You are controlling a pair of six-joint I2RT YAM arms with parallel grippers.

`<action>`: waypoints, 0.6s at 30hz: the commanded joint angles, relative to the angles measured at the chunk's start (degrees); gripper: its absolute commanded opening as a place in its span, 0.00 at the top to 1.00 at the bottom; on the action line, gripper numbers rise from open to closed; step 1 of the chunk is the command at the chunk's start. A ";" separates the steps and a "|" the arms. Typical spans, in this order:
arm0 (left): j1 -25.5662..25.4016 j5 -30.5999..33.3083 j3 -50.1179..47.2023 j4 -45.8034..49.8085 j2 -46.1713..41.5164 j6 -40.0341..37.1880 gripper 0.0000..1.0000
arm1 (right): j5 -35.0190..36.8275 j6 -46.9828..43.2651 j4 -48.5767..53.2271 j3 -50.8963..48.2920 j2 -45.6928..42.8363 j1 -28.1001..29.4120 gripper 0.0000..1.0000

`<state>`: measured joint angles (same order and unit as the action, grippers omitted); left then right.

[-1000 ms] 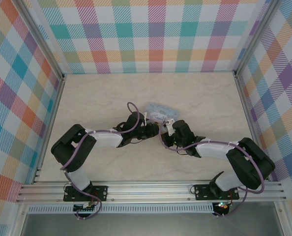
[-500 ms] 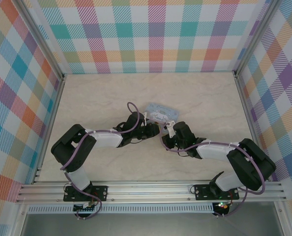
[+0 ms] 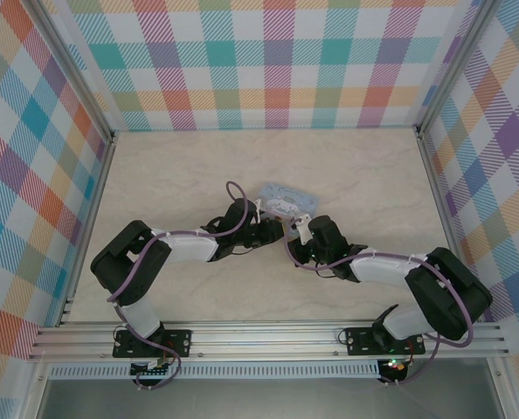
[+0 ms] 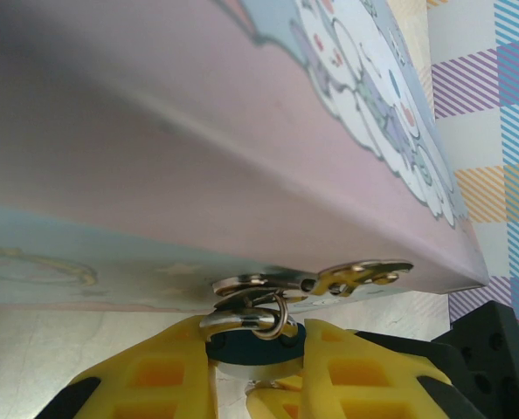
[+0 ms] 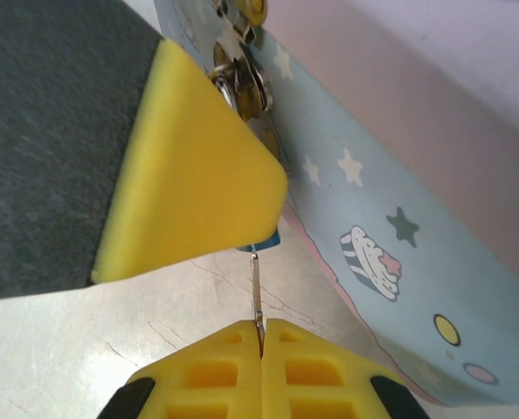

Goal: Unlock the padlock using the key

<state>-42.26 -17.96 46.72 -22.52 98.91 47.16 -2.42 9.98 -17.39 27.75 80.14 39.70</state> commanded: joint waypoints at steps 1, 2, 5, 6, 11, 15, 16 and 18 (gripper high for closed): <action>-0.73 -0.68 0.52 -1.47 -1.64 0.31 0.85 | -0.31 -0.31 -1.62 1.08 -1.56 -0.32 1.00; -0.80 -0.71 0.52 -1.47 -1.62 0.30 0.85 | -0.23 -0.30 -1.68 1.06 -1.64 -0.27 1.00; -0.79 -0.77 0.56 -1.45 -1.50 0.38 0.85 | -0.30 -0.57 -1.49 1.59 -1.49 -0.31 1.00; -0.78 -0.85 0.49 -1.56 -1.44 0.41 0.85 | -0.31 -0.71 -1.40 1.79 -1.26 -0.29 1.00; -0.80 -0.79 0.47 -1.64 -1.61 0.40 0.85 | -0.15 -0.91 -1.79 2.32 -0.78 -0.33 1.00; -0.77 -0.86 0.38 -1.55 -1.75 0.55 0.85 | -0.13 -1.01 -2.26 3.05 -0.27 -0.44 1.00; -0.83 -0.86 0.38 -1.56 -1.71 0.54 0.85 | -0.05 -0.99 -2.54 3.23 -0.14 -0.50 1.00; -0.77 -0.81 0.43 -1.34 -1.91 0.65 0.85 | -0.45 -0.84 -3.48 3.24 -0.07 -0.84 1.00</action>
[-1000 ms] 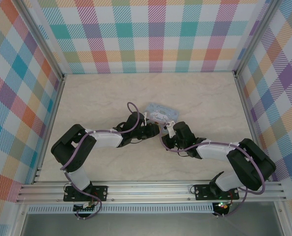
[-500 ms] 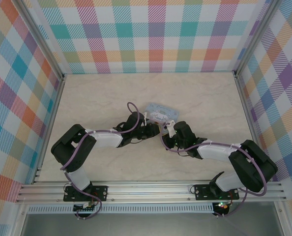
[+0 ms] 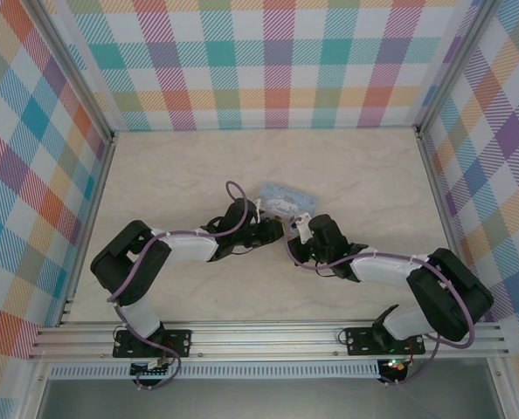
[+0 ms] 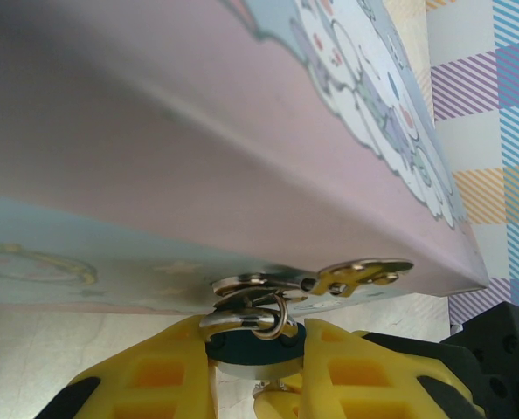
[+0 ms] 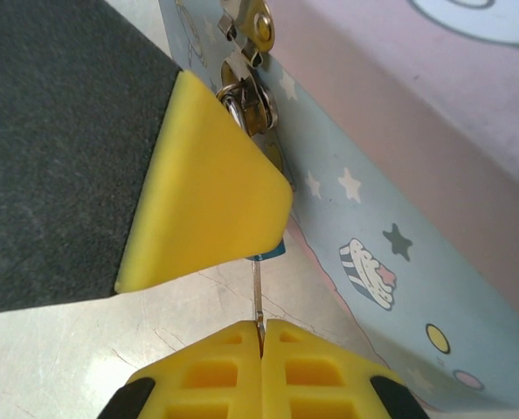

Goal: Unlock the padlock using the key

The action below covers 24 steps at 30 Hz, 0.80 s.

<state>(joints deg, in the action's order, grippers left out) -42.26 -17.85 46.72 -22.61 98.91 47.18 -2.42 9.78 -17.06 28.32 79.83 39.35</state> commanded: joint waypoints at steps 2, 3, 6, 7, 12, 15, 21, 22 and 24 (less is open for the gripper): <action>-0.79 -1.09 0.38 -1.12 -2.01 0.63 0.85 | -1.15 -0.48 -4.78 2.74 0.21 -0.99 1.00; -0.81 -1.14 0.34 -1.12 -2.09 0.79 0.85 | -1.54 -0.38 -5.35 2.70 0.08 -1.23 1.00; -0.81 -1.39 0.38 -1.12 -2.26 1.14 0.85 | -2.95 -0.20 -6.96 2.53 -0.03 -1.80 1.00; -0.75 -1.42 0.38 -1.12 -2.38 1.24 0.85 | -3.39 -0.20 -7.31 2.54 -0.07 -1.85 1.00; -0.76 -1.84 0.43 -1.29 -2.24 2.03 0.85 | -4.92 -0.96 -7.12 3.14 0.58 -2.02 1.00; -0.81 -1.92 0.48 -1.47 -2.08 2.14 0.85 | -5.48 -1.12 -6.94 3.06 0.85 -2.00 1.00; -0.76 -2.11 0.63 -1.24 -1.79 2.11 0.85 | -5.86 0.37 -9.45 1.90 -0.25 -3.14 1.00; -0.81 -2.19 0.59 -1.27 -1.78 2.10 0.85 | -6.30 0.91 -10.18 1.64 -0.53 -3.61 1.00; -0.75 -2.36 0.78 -1.14 -1.65 2.08 0.85 | -7.44 1.55 -11.12 1.46 -0.98 -4.65 1.00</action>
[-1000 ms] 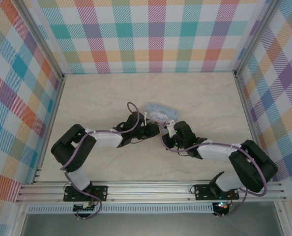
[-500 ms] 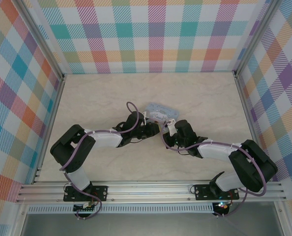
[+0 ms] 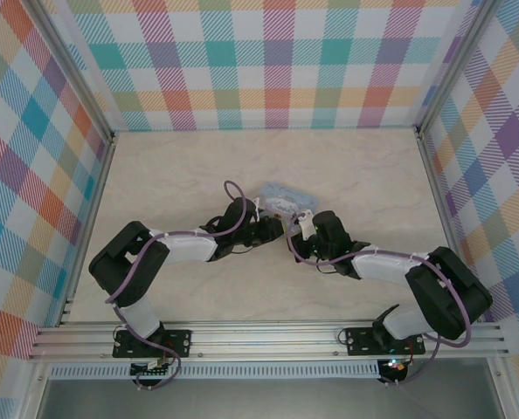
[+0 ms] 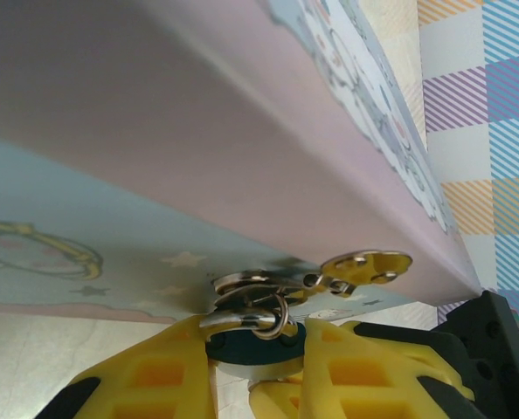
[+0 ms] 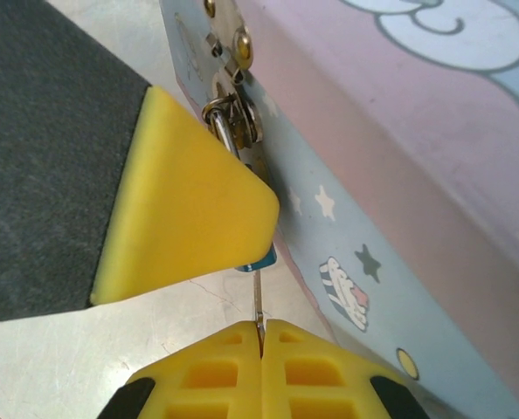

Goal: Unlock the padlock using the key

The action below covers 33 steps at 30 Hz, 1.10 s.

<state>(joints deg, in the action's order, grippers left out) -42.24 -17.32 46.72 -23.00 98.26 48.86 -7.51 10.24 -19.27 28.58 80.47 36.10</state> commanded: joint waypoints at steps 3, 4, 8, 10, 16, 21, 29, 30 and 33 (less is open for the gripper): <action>-0.80 -3.07 0.90 -0.50 -1.12 0.44 0.85 | -3.16 0.84 -8.68 1.56 -1.86 -2.06 1.00; -0.76 -3.07 0.96 -0.36 -1.22 0.39 0.85 | -3.45 0.91 -8.92 1.41 -1.89 -2.32 1.00; -0.81 -3.08 1.08 -0.19 -1.47 0.48 0.85 | -4.74 1.75 -10.54 0.99 -2.06 -3.47 1.00; -0.83 -3.19 1.24 -0.06 -1.36 0.51 0.85 | -5.21 2.06 -11.04 1.12 -2.06 -3.66 1.00; -0.81 -3.20 1.31 0.07 -1.31 0.52 0.85 | -6.01 2.33 -11.82 0.95 -2.27 -4.75 1.00; -0.83 -3.15 1.41 0.08 -1.48 0.75 0.85 | -7.51 3.77 -14.39 -0.68 -2.59 -6.27 1.00; -0.83 -3.24 1.43 -0.37 -1.26 1.30 0.85 | -9.32 4.35 -15.09 -0.99 -1.92 -6.74 1.00; -0.83 -3.24 1.48 -0.37 -1.23 1.48 0.85 | -9.60 4.34 -15.10 -0.98 -1.60 -6.74 1.00; -0.82 -3.17 1.53 -0.96 -1.14 2.62 0.85 | -9.63 4.45 -15.57 -1.35 -0.67 -6.74 1.00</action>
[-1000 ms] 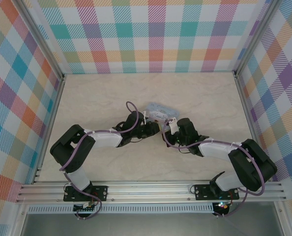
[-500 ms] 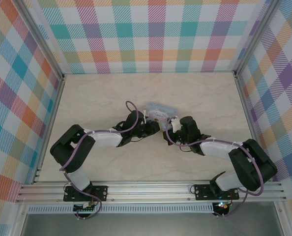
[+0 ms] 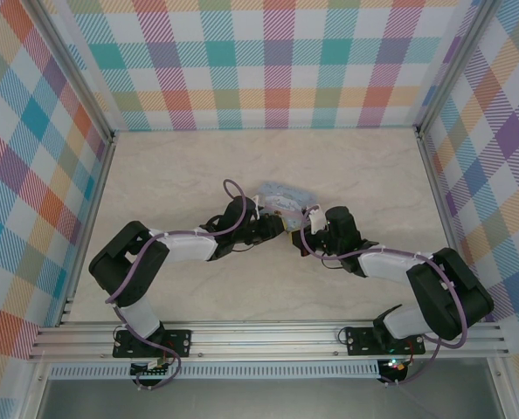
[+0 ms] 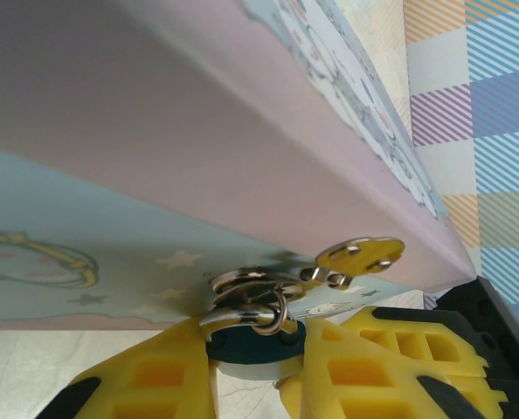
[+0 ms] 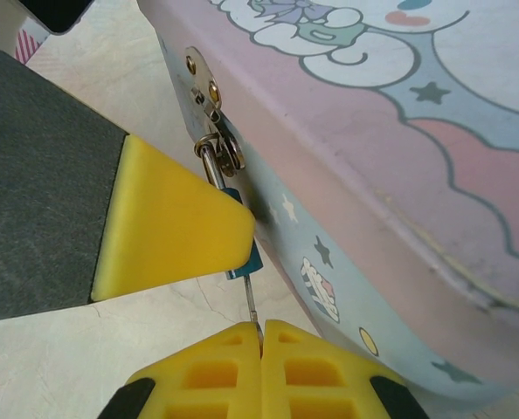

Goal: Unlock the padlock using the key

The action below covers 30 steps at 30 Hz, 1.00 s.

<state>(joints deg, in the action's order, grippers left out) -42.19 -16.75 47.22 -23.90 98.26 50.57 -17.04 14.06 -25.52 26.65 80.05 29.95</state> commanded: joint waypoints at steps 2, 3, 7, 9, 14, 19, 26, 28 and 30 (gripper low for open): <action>-0.81 -3.81 0.78 -0.80 -1.20 2.29 0.85 | 0.29 0.77 -10.05 0.15 0.18 -0.60 1.00; -0.87 -3.75 0.69 -1.12 -1.14 3.18 0.85 | 0.57 0.82 -10.16 -0.29 0.22 -0.60 1.00; -0.83 -4.38 1.01 -1.91 -1.03 5.63 0.85 | 1.37 0.73 -12.97 -1.08 0.02 -0.64 1.00; -0.85 -4.96 1.11 -2.29 -0.82 6.71 0.85 | 1.39 0.31 -13.13 -1.22 0.02 -0.61 1.00; -0.85 -6.01 1.25 -3.45 -0.32 8.79 0.85 | 1.37 -0.35 -15.02 -2.29 0.53 -0.64 1.00; -0.86 -6.25 1.36 -3.79 0.09 9.63 0.85 | 1.05 -0.40 -16.44 -2.58 1.73 -0.60 1.00; -0.82 -6.35 1.27 -4.24 0.34 10.30 0.85 | 0.07 -0.62 -18.32 -1.87 2.92 -0.62 1.00; -0.87 -6.35 1.15 -4.05 0.42 10.46 0.85 | 0.02 -0.64 -19.09 -1.74 2.81 -0.60 1.00; -0.84 -6.36 1.13 -4.11 0.51 10.56 0.85 | -0.96 -0.38 -19.02 -1.13 2.58 -0.58 1.00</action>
<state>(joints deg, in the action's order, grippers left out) -41.58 -16.40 47.22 -25.74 98.39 59.64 -16.84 14.13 -37.23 23.57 82.59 29.58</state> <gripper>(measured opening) 0.221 0.056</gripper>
